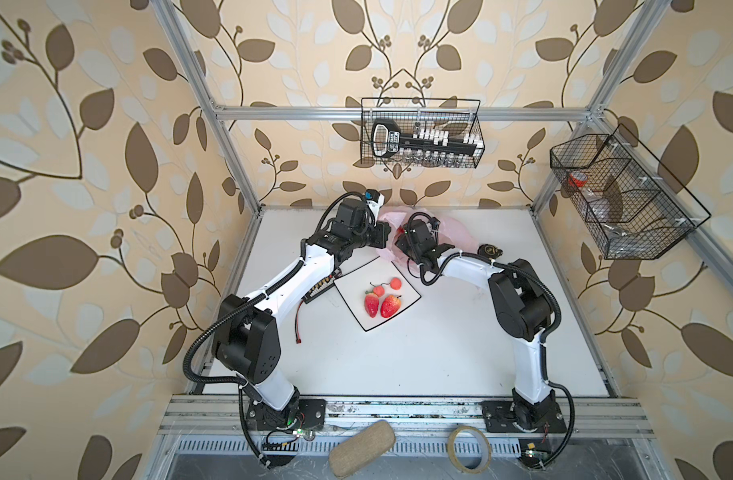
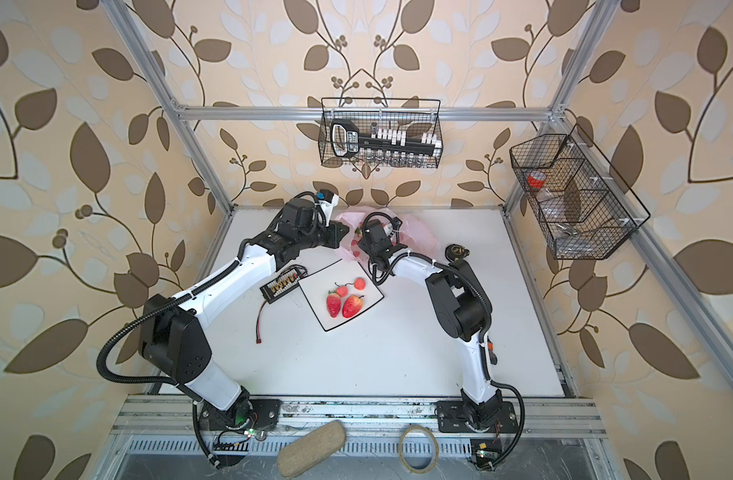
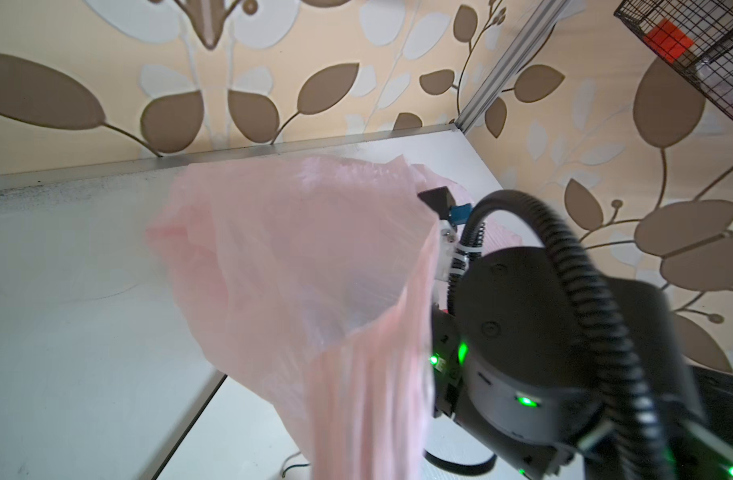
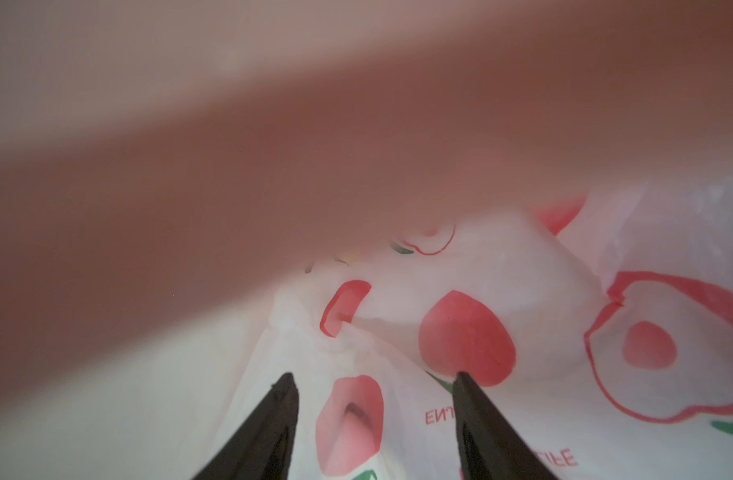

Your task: Take the fake fruits out of the plastic bag

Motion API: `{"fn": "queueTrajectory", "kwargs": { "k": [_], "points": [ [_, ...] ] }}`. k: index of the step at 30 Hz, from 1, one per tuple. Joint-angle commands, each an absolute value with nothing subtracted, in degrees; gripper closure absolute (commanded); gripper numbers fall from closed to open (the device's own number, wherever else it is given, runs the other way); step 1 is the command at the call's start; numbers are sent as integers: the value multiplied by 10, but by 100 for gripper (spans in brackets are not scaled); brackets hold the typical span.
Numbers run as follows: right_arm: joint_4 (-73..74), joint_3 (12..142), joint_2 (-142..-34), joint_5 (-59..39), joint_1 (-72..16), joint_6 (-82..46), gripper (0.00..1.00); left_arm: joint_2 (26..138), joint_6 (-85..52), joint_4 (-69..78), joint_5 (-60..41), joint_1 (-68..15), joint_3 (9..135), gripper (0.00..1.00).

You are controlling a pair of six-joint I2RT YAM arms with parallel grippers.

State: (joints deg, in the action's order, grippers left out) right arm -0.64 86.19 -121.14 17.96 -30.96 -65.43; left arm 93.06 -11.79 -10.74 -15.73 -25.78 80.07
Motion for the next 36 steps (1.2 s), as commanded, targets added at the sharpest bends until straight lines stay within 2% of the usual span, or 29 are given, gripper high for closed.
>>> {"fn": "queueTrajectory", "kwargs": {
  "k": [1,16,28,36],
  "points": [
    [11,888,-1244,203,-304,-726,38,902,-96,-98,-194,-253,825,100],
    [0,988,-1339,232,-291,-864,29,915,-64,-116,-256,-254,848,100],
    [22,919,-1298,230,-265,-824,20,962,-45,-110,-365,-295,928,100],
    [23,949,-1330,201,-264,-833,16,991,-37,-113,-466,-323,969,100]
  ]
}}
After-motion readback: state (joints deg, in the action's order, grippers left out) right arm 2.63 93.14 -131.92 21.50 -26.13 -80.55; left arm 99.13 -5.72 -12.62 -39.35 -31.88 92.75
